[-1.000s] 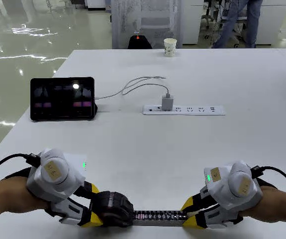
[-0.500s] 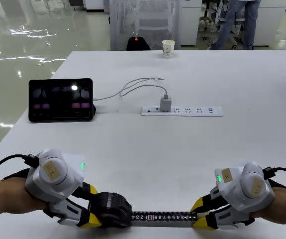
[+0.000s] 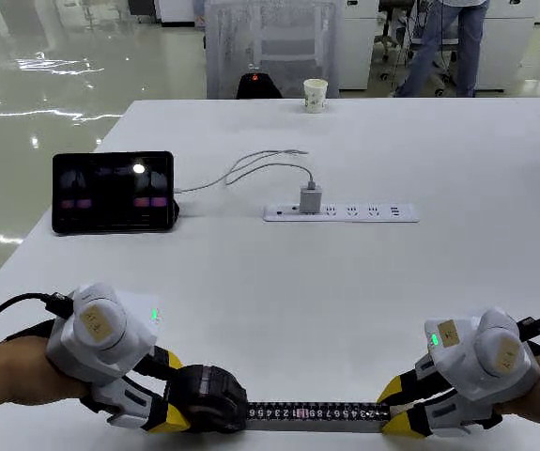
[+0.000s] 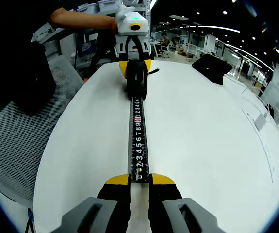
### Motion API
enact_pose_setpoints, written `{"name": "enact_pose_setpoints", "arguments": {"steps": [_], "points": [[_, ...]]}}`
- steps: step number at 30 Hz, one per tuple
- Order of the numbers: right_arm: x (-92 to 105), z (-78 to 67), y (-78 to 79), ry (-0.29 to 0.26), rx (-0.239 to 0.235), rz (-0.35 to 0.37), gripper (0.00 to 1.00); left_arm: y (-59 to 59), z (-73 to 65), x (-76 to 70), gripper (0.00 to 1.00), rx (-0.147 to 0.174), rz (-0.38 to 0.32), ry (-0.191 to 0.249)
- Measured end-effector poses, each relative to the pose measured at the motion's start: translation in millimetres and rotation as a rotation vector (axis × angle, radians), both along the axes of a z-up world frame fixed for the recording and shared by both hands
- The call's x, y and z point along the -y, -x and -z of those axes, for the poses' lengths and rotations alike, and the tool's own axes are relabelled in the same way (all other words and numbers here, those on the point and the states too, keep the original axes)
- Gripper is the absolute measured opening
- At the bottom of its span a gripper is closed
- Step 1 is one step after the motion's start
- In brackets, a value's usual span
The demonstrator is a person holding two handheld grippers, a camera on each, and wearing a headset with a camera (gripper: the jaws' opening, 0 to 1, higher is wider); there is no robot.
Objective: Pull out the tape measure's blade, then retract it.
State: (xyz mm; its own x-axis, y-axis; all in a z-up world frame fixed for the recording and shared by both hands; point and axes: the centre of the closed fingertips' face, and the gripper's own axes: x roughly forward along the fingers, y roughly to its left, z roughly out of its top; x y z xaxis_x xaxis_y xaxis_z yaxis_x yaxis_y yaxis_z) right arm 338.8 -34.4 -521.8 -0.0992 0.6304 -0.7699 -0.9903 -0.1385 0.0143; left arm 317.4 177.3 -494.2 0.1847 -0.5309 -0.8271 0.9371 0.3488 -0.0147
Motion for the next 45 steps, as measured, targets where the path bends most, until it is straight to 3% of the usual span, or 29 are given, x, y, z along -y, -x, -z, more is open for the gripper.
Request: {"name": "enact_pose_setpoints", "arguments": {"steps": [25, 45], "points": [[36.1, -0.8, -4.4, 0.1, 0.007, -0.014, 0.09, 1.2, -0.9, 0.0, 0.25, -0.003, -0.003, -0.003], [57.7, -0.3, -7.0, 0.134, 0.01, -0.01, 0.09, 1.2, -1.0, 0.3, 0.25, -0.01, -0.004, -0.012]]}}
